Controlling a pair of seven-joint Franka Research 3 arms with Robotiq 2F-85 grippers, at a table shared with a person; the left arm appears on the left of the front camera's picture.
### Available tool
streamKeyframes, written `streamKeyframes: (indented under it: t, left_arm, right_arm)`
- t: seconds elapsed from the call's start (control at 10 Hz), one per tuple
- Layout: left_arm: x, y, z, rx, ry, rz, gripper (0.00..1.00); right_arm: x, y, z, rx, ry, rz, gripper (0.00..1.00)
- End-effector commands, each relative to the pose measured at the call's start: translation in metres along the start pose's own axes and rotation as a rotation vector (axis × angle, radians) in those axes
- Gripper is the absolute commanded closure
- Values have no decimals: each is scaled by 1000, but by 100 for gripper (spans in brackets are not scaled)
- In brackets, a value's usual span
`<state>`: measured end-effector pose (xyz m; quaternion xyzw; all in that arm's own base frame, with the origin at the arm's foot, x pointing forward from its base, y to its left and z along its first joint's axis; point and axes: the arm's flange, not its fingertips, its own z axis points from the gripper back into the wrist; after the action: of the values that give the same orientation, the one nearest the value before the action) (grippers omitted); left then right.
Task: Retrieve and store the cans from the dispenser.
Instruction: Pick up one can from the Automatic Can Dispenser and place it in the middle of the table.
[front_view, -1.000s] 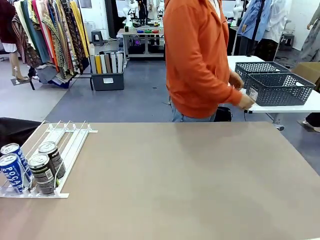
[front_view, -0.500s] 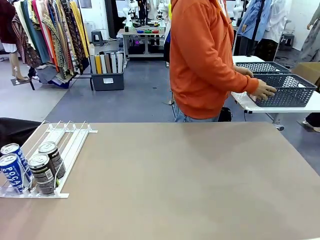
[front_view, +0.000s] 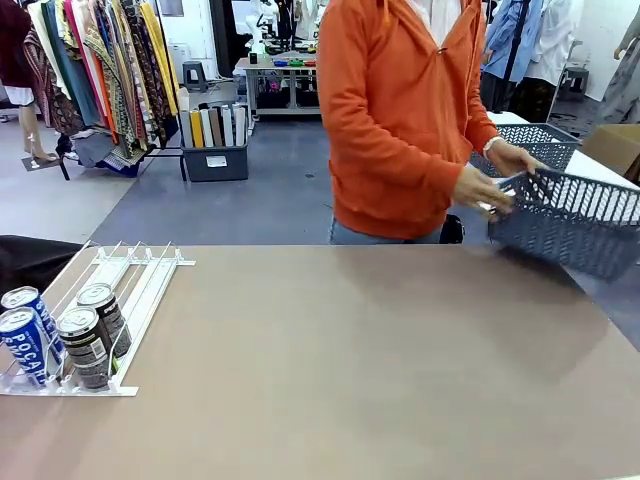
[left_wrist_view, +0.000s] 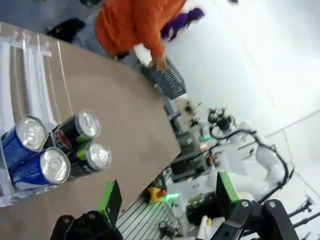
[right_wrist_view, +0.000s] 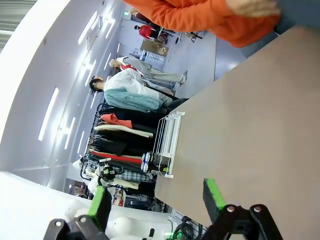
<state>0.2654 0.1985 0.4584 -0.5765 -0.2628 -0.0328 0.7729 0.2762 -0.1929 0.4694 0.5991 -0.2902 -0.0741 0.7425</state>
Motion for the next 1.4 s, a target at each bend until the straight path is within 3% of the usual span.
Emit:
streamKeyframes:
  t: [0.0,0.1,0.2,0.3,0.4,0.5,0.6,0.8,0.9,1.1,1.3]
  left_arm:
    - [-6,-31,-16,233,213,-132,0]
    - [-9,-51,-33,484,314,-204,0]
    - [-10,-70,-53,664,459,-293,0]
    - [-9,-80,-70,809,557,-301,0]
    - [-9,-88,-85,908,628,-285,0]
    - [-5,-93,-104,995,615,-274,0]
    - [-5,-95,-122,1012,629,-251,0]
    - [7,-92,-146,1122,505,-110,0]
    - [-1,-107,-128,1035,576,-272,0]
    - [-1,-107,-128,1035,576,-272,0]
    - [5,-93,-154,1077,575,-147,0]
  right_arm:
    - [3,4,-2,21,-15,-8,0]
    - [3,4,-2,21,-15,-8,0]
    - [3,4,-2,21,-15,-8,0]
    - [3,4,-2,21,-15,-8,0]
    - [3,4,-2,21,-15,-8,0]
    - [3,4,-2,21,-15,-8,0]
    - [3,4,-2,21,-15,-8,0]
    - [3,4,-2,21,-15,-8,0]
    - [3,4,-2,21,-15,-8,0]
    - [3,4,-2,21,-15,-8,0]
    - [3,4,-2,21,-15,-8,0]
